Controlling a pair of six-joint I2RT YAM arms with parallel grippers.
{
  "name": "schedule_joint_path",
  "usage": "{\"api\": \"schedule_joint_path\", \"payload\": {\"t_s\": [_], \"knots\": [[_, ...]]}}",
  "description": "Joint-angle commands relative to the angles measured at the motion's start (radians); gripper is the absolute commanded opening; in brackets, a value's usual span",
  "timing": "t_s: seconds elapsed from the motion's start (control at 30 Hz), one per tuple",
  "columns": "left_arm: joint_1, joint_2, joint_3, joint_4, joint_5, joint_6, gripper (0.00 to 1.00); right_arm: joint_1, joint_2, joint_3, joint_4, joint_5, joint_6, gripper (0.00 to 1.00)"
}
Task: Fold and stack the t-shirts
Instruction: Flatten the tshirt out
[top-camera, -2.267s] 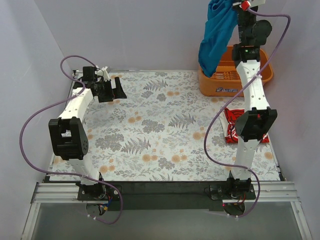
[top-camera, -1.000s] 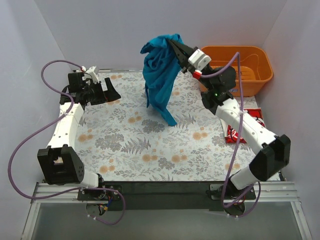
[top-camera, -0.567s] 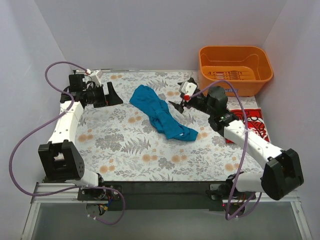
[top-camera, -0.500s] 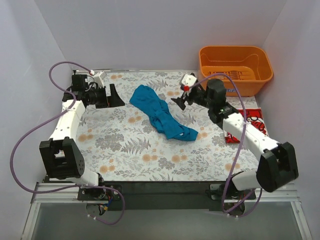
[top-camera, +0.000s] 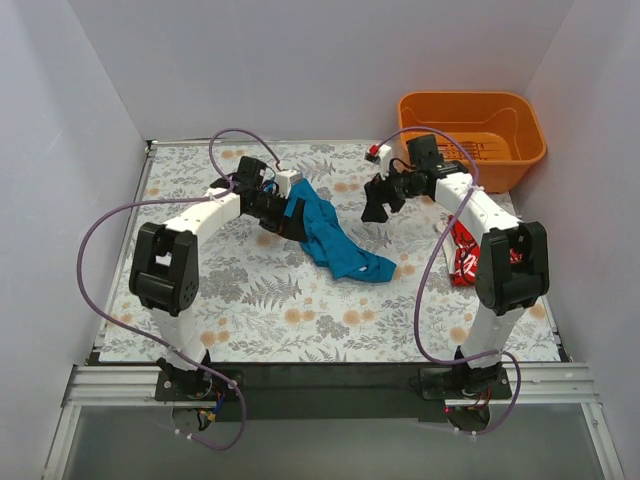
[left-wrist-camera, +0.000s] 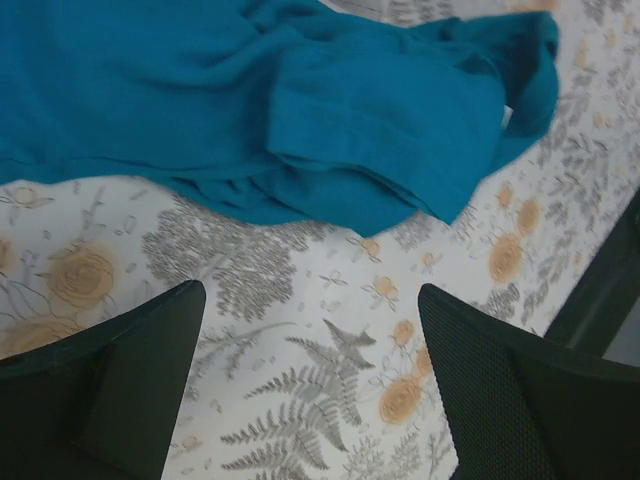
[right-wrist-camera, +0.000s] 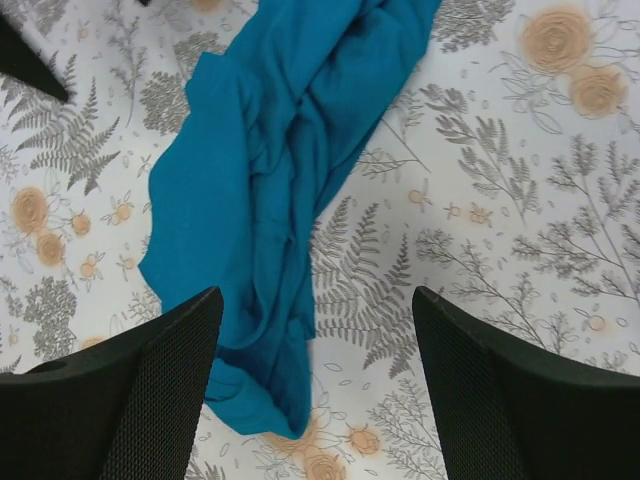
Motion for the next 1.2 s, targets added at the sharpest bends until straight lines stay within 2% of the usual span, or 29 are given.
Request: {"api": "schedule_joint_path", "payload": {"t_s": [0.0, 0.03, 0.17, 0.3, 0.5, 0.63, 0.8, 0.97, 1.17], "knots": [[0.025, 0.055, 0.087, 0.111, -0.070, -0.091, 0.84, 0.061, -0.026, 0.026, -0.065, -0.048, -0.012, 0.81], [0.028, 0.066, 0.108, 0.123, -0.100, -0.109, 0.78, 0.091, -0.015, 0.038, -0.061, -0.039, -0.006, 0.79], [0.083, 0.123, 0.167, 0.183, -0.168, -0.204, 0.67, 0.168, 0.022, 0.075, -0.007, 0.040, 0.025, 0.74], [0.160, 0.212, 0.266, 0.180, -0.260, -0.295, 0.66, 0.228, 0.086, 0.142, 0.045, 0.147, 0.054, 0.71], [0.176, 0.328, 0.368, 0.171, -0.407, -0.255, 0.65, 0.291, 0.210, 0.301, 0.065, 0.239, 0.088, 0.68], [0.176, 0.393, 0.400, 0.151, -0.424, -0.232, 0.65, 0.321, 0.259, 0.358, 0.061, 0.258, 0.106, 0.68], [0.177, 0.439, 0.412, 0.146, -0.403, -0.218, 0.64, 0.354, 0.262, 0.329, 0.047, 0.277, 0.114, 0.70], [0.177, 0.463, 0.420, 0.141, -0.381, -0.228, 0.48, 0.363, 0.266, 0.279, 0.045, 0.340, 0.100, 0.69], [0.179, 0.473, 0.421, 0.131, -0.374, -0.231, 0.44, 0.366, 0.278, 0.260, 0.032, 0.380, 0.067, 0.66]]}}
